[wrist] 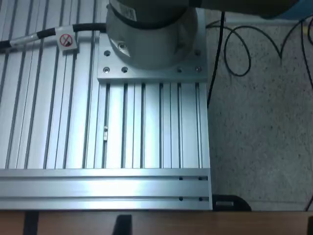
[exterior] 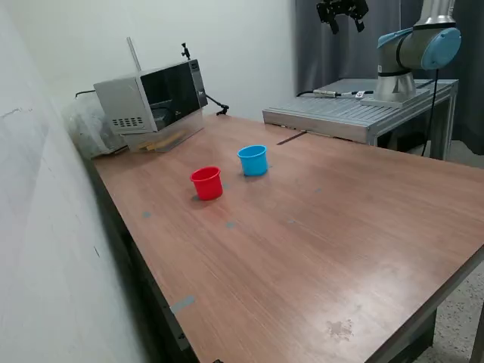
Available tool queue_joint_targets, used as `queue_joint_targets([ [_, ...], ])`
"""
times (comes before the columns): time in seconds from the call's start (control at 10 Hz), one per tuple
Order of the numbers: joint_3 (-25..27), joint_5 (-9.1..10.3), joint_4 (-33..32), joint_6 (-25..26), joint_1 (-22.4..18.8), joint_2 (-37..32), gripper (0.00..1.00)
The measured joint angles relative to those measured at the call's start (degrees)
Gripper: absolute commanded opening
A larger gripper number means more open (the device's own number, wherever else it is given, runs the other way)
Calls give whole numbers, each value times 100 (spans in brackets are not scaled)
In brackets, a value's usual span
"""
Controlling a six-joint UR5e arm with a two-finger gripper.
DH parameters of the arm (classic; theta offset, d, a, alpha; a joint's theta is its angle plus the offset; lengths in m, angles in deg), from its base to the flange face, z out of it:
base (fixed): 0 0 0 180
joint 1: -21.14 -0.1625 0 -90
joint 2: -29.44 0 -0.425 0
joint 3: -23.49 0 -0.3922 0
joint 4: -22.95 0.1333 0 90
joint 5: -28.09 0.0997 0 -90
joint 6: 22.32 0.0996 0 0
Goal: Place red objects in the red bin, and blue objects in the blue bin.
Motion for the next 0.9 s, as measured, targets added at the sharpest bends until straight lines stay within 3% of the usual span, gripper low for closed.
queue_joint_targets([
  [0.9,1,-2,79,-3,7,-4,100],
])
